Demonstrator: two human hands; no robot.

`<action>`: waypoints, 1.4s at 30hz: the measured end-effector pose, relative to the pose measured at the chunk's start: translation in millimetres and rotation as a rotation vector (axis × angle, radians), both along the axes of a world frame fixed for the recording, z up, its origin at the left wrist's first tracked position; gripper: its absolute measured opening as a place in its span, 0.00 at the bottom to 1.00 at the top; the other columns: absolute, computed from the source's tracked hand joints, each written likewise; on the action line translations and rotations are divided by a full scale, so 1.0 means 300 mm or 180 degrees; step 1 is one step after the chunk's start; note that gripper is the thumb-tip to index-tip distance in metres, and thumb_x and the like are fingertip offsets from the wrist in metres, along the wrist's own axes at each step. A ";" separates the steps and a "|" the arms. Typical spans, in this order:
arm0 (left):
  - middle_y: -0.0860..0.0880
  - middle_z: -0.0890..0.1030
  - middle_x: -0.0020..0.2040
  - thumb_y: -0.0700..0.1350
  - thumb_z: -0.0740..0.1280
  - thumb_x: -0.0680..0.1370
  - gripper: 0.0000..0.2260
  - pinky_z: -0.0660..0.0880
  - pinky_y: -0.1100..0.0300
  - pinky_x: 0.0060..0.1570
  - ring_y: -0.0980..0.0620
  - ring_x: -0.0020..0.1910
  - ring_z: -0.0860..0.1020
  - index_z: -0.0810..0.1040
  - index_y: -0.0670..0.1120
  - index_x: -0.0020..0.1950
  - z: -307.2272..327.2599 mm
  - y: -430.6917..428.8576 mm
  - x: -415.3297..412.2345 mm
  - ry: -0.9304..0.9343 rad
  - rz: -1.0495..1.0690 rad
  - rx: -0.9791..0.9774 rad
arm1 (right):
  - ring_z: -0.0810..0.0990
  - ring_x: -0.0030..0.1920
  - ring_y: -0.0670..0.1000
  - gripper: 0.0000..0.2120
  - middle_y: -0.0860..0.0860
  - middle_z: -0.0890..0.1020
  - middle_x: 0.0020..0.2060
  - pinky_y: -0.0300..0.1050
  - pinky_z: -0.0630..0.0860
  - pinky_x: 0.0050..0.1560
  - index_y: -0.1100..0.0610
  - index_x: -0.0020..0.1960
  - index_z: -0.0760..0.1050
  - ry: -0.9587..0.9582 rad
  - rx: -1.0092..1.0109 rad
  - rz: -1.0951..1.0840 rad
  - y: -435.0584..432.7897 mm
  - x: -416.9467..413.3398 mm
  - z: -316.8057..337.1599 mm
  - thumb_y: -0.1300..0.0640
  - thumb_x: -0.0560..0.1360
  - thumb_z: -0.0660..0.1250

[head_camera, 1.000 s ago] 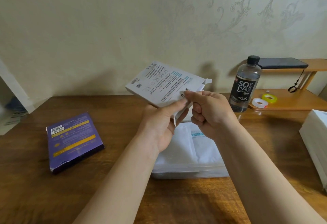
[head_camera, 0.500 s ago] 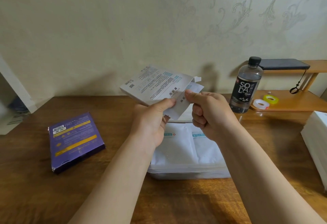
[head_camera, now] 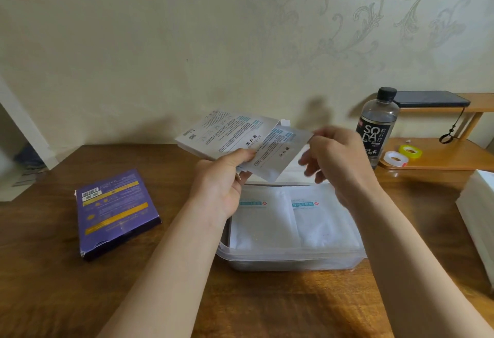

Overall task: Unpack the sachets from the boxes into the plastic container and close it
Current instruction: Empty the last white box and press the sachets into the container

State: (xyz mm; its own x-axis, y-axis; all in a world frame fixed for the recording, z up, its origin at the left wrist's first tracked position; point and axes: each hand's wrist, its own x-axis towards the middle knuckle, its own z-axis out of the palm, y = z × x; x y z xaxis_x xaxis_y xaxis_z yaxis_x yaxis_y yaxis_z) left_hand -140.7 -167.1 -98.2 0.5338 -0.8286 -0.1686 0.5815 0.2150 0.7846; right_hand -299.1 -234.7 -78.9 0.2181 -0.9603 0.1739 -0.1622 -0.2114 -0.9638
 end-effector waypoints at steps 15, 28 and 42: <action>0.39 0.86 0.52 0.26 0.69 0.74 0.16 0.82 0.58 0.34 0.44 0.45 0.87 0.79 0.39 0.59 -0.010 -0.010 0.016 0.0259 -0.0160 0.0038 | 0.82 0.46 0.47 0.10 0.45 0.81 0.53 0.36 0.78 0.48 0.46 0.47 0.84 0.0771 -0.2054 0.0706 -0.057 -0.108 -0.004 0.61 0.73 0.75; 0.40 0.84 0.54 0.23 0.69 0.72 0.19 0.84 0.57 0.38 0.44 0.48 0.85 0.77 0.40 0.58 -0.024 0.003 0.012 -0.0379 0.0125 -0.0091 | 0.83 0.39 0.57 0.04 0.55 0.85 0.37 0.55 0.80 0.43 0.54 0.40 0.83 -0.1423 -0.0191 0.0812 -0.059 -0.205 0.043 0.62 0.71 0.72; 0.45 0.84 0.56 0.24 0.70 0.73 0.21 0.82 0.60 0.41 0.49 0.50 0.86 0.78 0.44 0.60 -0.052 -0.003 0.010 -0.0585 0.0188 -0.0182 | 0.82 0.44 0.56 0.09 0.54 0.81 0.43 0.49 0.83 0.43 0.55 0.51 0.80 0.1726 0.0197 -0.0029 -0.057 -0.112 -0.035 0.65 0.75 0.66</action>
